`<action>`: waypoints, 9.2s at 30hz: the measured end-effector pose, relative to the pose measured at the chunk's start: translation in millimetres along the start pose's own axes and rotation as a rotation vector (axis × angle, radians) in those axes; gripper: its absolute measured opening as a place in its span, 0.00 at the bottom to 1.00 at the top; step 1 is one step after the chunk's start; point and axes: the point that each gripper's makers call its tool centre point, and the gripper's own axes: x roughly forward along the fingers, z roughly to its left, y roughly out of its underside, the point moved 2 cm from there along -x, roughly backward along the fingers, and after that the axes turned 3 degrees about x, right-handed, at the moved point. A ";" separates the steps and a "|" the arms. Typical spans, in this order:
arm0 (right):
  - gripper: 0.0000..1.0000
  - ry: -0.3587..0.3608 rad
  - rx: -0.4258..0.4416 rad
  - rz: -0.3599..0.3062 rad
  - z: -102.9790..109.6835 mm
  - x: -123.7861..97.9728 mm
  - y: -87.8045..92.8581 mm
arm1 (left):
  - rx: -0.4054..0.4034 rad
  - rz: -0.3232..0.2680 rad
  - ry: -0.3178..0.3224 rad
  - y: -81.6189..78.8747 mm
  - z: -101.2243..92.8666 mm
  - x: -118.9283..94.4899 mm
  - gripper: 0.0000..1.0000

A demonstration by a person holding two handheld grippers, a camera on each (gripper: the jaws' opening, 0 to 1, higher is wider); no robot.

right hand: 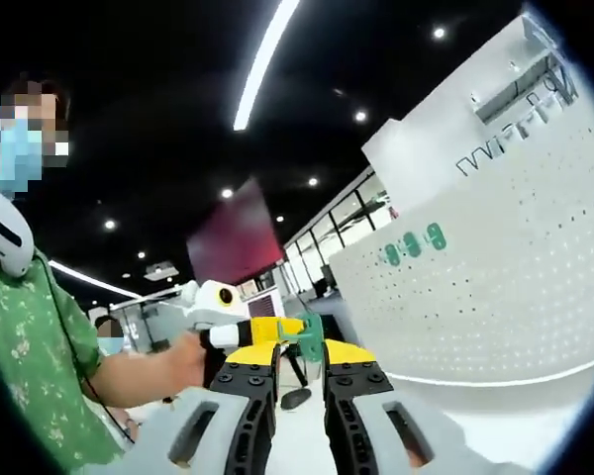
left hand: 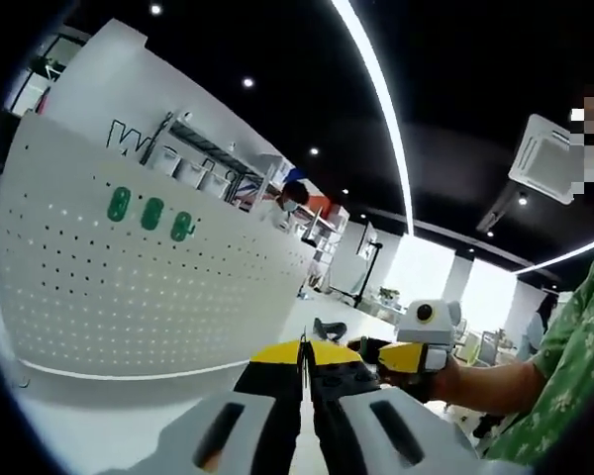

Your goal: Insert the hook assembly into the mounting plate slot until the hook locks in place.

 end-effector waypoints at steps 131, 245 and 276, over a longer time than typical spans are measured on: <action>0.01 0.363 -0.310 0.178 -44.4 18.9 9.7 | 0.164 0.050 -0.176 9.7 -1.8 33.5 0.39; 0.01 0.846 -0.477 -0.085 -168.2 100.2 -94.8 | 0.302 0.174 -0.278 45.2 18.9 -28.8 0.98; 0.01 0.907 -0.435 -0.117 -195.7 118.6 -100.7 | 0.273 0.202 -0.268 52.2 40.5 -32.8 0.96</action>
